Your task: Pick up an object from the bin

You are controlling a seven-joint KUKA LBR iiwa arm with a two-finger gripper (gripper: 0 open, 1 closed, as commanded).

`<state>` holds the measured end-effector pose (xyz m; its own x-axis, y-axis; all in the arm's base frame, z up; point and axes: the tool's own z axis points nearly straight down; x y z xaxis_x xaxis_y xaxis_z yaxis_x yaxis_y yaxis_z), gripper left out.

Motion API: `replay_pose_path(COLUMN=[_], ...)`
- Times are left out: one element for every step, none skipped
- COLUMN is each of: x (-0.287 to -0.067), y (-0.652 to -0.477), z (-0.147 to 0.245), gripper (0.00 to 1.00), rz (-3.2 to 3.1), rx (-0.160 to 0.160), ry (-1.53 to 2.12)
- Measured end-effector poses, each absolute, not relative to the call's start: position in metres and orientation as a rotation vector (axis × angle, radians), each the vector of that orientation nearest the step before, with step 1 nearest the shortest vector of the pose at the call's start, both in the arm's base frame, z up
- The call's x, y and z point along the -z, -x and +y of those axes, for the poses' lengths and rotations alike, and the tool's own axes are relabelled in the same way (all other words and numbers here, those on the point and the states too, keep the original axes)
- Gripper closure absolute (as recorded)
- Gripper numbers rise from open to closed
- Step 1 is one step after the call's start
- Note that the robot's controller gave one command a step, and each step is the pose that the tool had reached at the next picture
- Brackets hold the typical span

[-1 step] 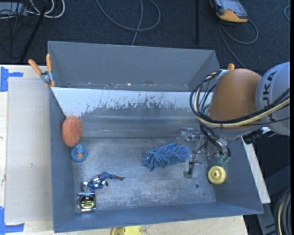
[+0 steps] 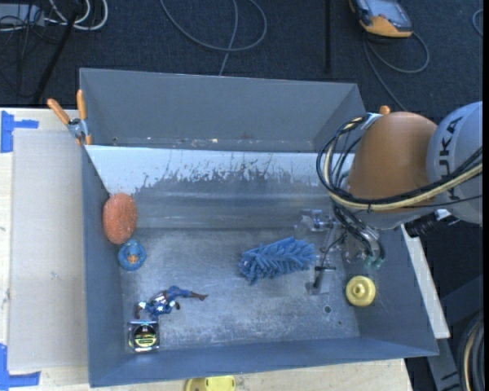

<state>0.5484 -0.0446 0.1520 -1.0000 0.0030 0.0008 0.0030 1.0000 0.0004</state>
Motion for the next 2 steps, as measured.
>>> replay_pose_path(x=[-0.111, -0.081], y=[-0.576, -0.575], z=[-0.021, -0.029], gripper=[0.00, 1.00], rz=[-3.150, -3.133], rx=[-0.001, 0.000], ry=[0.079, 0.204])
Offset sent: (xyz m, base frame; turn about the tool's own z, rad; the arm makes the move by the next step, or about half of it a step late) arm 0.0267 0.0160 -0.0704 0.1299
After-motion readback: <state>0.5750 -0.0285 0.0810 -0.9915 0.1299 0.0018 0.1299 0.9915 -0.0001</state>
